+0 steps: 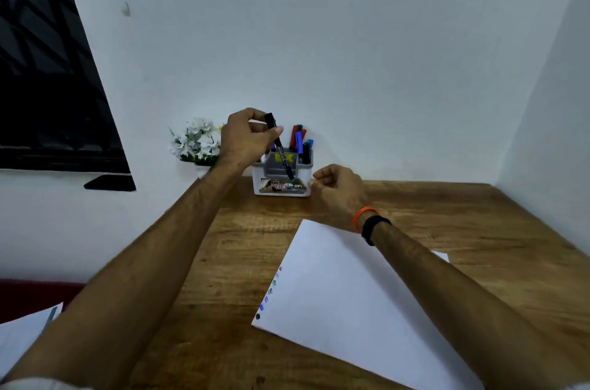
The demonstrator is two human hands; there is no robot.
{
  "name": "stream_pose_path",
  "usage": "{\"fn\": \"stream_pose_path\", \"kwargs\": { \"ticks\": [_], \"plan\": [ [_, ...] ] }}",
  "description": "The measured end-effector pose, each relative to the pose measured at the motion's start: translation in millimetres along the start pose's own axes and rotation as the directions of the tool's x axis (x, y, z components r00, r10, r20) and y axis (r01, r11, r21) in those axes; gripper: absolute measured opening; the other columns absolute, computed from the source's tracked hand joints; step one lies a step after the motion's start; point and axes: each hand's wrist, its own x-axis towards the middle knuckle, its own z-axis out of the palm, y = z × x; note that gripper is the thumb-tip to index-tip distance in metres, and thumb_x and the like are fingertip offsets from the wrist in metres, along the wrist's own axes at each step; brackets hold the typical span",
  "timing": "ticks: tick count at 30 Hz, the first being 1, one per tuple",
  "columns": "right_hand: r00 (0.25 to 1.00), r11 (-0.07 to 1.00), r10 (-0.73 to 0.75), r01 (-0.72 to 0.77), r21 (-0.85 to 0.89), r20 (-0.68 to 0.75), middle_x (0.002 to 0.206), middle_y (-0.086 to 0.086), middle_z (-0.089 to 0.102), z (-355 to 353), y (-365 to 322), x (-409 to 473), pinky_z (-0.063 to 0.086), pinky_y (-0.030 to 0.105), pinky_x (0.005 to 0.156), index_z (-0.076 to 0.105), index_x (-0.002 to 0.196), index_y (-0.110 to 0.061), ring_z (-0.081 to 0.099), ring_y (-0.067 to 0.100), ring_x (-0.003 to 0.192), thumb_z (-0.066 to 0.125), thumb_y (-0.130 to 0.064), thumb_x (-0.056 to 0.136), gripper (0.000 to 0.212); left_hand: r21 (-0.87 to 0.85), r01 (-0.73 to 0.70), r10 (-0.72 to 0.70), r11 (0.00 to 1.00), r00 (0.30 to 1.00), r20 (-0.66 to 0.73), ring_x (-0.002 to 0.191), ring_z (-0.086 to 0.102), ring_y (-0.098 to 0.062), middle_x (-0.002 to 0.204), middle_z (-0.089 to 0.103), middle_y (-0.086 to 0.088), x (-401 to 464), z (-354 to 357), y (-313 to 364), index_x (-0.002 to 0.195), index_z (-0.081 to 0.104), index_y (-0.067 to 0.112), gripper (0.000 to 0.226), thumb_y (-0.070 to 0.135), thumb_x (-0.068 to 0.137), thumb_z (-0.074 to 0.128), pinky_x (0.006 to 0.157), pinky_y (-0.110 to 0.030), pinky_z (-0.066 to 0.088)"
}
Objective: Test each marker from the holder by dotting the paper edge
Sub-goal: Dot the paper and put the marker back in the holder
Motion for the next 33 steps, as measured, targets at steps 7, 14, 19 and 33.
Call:
{"fn": "stream_pose_path", "kwargs": {
  "ticks": [7, 14, 19, 33],
  "plan": [
    [0.999, 0.999, 0.030, -0.029, -0.015, 0.039, 0.121, 0.004, 0.063, 15.3, -2.1, 30.7, 0.051, 0.028, 0.087, 0.053, 0.128, -0.012, 0.058, 0.015, 0.099, 0.075, -0.027, 0.083, 0.052, 0.126, -0.086, 0.093, 0.988, 0.995, -0.046, 0.074, 0.071, -0.014, 0.091, 0.074, -0.005, 33.2, 21.5, 9.9, 0.104, 0.067, 0.014, 0.031, 0.026, 0.079, 0.079, 0.076, -0.033, 0.060],
    [0.998, 0.999, 0.038, -0.038, 0.008, 0.050, 0.128, 0.006, 0.061, 22.7, 4.3, 43.7, 0.047, 0.019, 0.078, 0.048, 0.133, -0.012, 0.059, 0.016, 0.105, 0.075, -0.021, 0.082, 0.058, 0.123, -0.093, 0.097, 0.988, 0.995, -0.023, 0.079, 0.072, -0.019, 0.092, 0.074, -0.008, 55.1, 44.1, 2.5, 0.104, 0.065, 0.012, 0.032, 0.024, 0.078, 0.080, 0.083, -0.037, 0.058],
    [0.998, 0.999, 0.040, -0.041, 0.016, 0.044, 0.120, 0.004, 0.064, 25.8, 10.8, 44.2, 0.043, 0.008, 0.063, 0.051, 0.129, -0.013, 0.057, 0.009, 0.090, 0.075, -0.018, 0.082, 0.053, 0.191, -0.118, 0.114, 0.974, 0.993, 0.032, 0.073, 0.068, -0.013, 0.090, 0.071, -0.001, 47.8, 56.6, -11.4, 0.108, 0.062, 0.017, 0.038, 0.020, 0.076, 0.081, 0.058, -0.019, 0.055],
    [0.999, 0.998, 0.038, -0.039, 0.046, 0.025, 0.093, -0.004, 0.059, 29.1, 9.0, 40.4, 0.043, 0.010, 0.061, 0.053, 0.125, -0.015, 0.060, 0.012, 0.084, 0.074, -0.016, 0.083, 0.048, 0.388, -0.222, 0.170, 0.895, 0.972, 0.163, 0.081, 0.062, -0.006, 0.105, 0.074, -0.001, 40.7, 57.9, -48.0, 0.116, 0.069, 0.024, 0.033, 0.012, 0.084, 0.071, 0.080, -0.020, 0.051]
  ]
}}
